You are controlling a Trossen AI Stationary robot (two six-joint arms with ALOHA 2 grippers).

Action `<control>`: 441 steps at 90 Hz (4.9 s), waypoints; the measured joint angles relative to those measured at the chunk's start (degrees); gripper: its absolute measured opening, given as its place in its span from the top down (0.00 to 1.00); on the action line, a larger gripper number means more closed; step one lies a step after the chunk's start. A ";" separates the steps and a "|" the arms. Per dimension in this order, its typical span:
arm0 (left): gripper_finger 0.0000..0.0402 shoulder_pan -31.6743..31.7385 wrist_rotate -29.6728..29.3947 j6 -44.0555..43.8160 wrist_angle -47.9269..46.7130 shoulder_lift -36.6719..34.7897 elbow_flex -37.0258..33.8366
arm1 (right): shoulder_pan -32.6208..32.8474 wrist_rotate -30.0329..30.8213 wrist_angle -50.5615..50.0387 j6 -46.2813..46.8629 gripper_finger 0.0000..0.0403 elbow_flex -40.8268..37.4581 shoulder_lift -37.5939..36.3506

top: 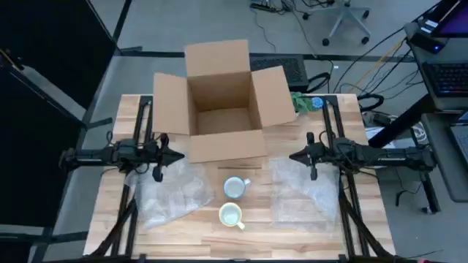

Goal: Wrap mug

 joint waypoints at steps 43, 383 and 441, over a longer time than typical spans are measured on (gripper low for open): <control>1.00 -0.02 0.00 0.00 0.00 0.00 0.00 | 0.00 0.01 0.00 0.00 1.00 0.02 0.00; 1.00 -0.07 -8.22 -9.09 -15.18 5.86 32.72 | 0.00 0.00 0.04 0.01 1.00 0.04 0.02; 1.00 -1.47 13.16 -19.49 -58.00 33.54 60.04 | 0.00 -0.01 0.02 0.02 1.00 0.04 0.02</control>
